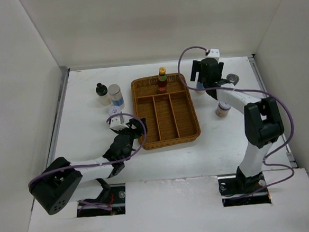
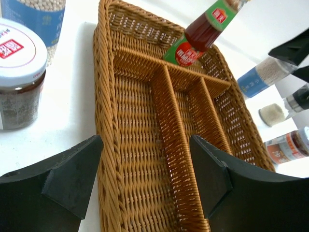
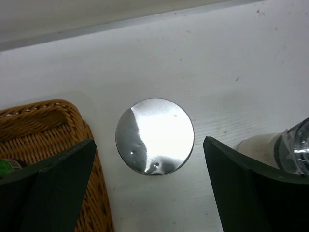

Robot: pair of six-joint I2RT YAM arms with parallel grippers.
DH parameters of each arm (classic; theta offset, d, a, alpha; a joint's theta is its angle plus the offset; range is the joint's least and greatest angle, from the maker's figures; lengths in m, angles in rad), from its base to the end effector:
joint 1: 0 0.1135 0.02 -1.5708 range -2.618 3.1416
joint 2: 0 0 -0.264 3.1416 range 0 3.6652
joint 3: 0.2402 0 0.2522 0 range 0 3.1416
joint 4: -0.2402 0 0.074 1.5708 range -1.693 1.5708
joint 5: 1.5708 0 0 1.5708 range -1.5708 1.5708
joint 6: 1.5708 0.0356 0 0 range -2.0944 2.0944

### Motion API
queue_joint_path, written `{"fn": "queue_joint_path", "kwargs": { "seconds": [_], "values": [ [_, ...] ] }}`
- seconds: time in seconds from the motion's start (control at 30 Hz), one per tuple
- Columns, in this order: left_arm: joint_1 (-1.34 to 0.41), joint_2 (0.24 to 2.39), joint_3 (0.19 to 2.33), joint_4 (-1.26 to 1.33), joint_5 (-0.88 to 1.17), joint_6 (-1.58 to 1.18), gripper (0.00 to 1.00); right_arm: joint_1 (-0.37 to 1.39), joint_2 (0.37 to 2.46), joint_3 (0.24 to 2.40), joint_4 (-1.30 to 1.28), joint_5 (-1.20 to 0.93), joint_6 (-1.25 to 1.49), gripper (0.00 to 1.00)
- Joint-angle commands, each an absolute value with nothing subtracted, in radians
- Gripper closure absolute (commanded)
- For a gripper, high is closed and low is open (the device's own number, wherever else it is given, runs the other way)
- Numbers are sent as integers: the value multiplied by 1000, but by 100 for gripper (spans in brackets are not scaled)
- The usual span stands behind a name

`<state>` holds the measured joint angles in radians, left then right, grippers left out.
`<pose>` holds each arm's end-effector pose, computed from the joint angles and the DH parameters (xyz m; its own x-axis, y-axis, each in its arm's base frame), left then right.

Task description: Organize the condiment bottles

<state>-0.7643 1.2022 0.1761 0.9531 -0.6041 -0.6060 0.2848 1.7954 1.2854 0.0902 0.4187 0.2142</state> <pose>0.1628 -0.1281 0.1738 -0.1348 -0.5202 -0.8433 0.1020 0.8393 -0.5340 0.4063 0.1039 0.2602 -0.3610 0.0967 -0.9275 0.1805 0.9830 0.0322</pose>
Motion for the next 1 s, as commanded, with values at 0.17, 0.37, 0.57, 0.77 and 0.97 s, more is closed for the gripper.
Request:
{"fn": "queue_joint_path", "kwargs": {
  "seconds": [0.17, 0.37, 0.57, 0.77, 0.97],
  "values": [
    [-757, 1215, 184, 991, -584, -621, 28, 251, 1871, 1410, 120, 403, 241, 21],
    [-751, 1218, 184, 991, -584, -623, 28, 263, 1777, 1347, 234, 456, 221, 55],
    [-751, 1226, 186, 991, -583, -627, 28, 350, 1632, 1308, 347, 454, 163, 55],
    [-752, 1204, 179, 991, -587, -629, 28, 441, 1686, 1388, 353, 434, 146, 55],
    [-757, 1189, 175, 991, -589, -629, 27, 498, 1807, 1479, 344, 430, 156, 54]
  ]
}}
